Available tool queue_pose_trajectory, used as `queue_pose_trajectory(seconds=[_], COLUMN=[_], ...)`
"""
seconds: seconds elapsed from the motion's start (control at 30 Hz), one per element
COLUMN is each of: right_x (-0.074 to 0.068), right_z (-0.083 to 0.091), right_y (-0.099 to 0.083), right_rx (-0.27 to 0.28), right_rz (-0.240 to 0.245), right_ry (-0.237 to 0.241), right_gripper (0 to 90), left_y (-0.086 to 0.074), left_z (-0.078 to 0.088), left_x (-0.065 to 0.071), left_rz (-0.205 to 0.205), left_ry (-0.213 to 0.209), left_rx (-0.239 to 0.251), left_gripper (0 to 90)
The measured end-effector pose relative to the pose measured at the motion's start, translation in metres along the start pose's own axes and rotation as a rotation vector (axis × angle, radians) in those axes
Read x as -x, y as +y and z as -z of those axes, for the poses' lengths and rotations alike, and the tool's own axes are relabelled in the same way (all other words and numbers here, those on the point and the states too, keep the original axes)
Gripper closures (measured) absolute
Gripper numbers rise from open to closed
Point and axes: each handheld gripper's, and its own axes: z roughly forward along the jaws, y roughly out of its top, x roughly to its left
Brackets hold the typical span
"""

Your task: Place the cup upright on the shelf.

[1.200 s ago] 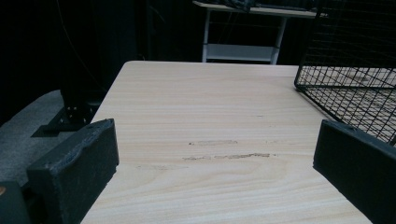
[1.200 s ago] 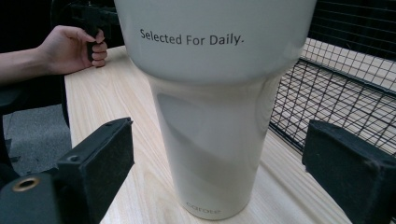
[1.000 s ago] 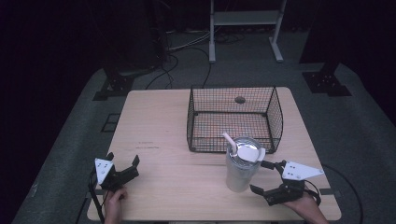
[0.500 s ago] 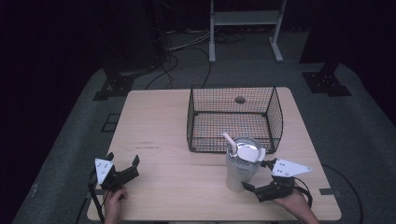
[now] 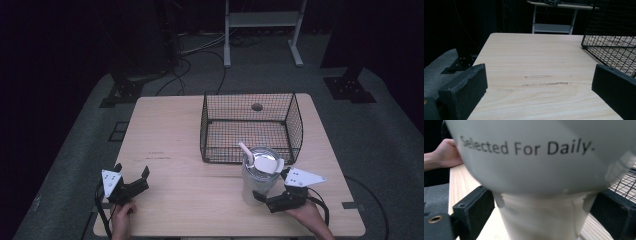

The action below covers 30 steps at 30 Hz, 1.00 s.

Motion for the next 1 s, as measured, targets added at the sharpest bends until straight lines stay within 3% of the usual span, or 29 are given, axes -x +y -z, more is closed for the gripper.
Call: queue_pose_trajectory(seconds=[0.6, 1.0], right_x=[0.000, 0.000], right_z=[-0.012, -0.012], right_y=[-0.001, -0.001], right_rx=[0.035, 0.040], right_rz=[0.019, 0.037], right_ry=[-0.010, -0.010], right_gripper=[6.9, 8.2], left_y=[0.000, 0.000], left_z=[0.000, 0.000], left_x=[0.000, 0.000], left_rz=[0.000, 0.001], left_ry=[-0.001, -0.003], left_rx=[0.001, 0.000], left_gripper=[0.0, 0.0])
